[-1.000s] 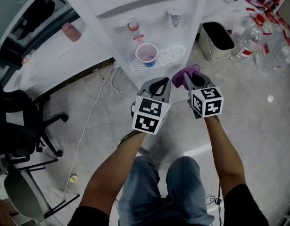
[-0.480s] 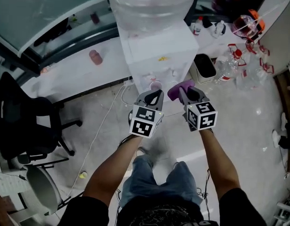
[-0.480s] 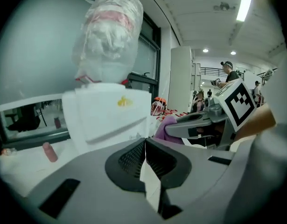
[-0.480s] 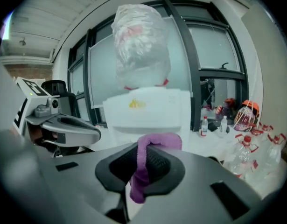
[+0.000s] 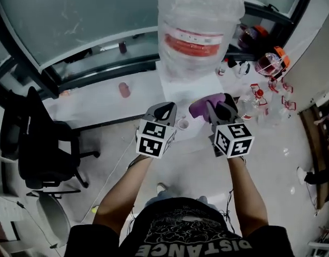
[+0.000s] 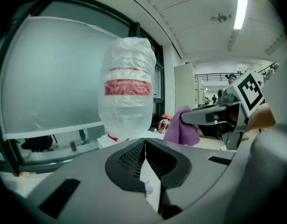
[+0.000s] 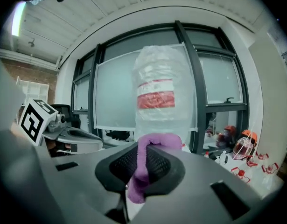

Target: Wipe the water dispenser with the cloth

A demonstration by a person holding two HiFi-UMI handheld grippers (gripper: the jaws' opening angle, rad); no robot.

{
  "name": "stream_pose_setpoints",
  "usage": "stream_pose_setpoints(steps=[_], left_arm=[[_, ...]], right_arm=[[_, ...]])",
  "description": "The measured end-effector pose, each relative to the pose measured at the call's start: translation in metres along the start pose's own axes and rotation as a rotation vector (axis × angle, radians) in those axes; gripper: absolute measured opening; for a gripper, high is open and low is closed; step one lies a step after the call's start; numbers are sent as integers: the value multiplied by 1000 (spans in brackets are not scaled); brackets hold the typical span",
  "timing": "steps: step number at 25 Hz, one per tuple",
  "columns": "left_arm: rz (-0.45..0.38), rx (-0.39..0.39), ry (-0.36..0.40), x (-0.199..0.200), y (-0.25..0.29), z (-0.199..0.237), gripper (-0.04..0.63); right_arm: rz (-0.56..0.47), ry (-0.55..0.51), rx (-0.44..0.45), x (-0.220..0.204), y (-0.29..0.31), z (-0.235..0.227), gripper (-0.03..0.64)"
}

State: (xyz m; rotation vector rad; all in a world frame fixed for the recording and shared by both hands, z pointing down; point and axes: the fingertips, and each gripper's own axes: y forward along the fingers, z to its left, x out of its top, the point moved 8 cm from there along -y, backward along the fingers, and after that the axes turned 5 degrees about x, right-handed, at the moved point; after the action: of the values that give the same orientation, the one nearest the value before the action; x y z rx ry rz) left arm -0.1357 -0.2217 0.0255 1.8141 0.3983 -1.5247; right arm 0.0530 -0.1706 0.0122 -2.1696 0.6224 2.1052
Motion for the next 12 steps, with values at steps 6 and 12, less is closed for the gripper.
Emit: stream_pose_setpoints(steps=[6, 12], left_arm=[[-16, 37, -14, 13, -29, 41, 26], [-26, 51, -5, 16, -39, 58, 26]], right_arm=[[-47, -23, -42, 30, -6, 23, 32], [-59, -38, -58, 32, 5, 42, 32]])
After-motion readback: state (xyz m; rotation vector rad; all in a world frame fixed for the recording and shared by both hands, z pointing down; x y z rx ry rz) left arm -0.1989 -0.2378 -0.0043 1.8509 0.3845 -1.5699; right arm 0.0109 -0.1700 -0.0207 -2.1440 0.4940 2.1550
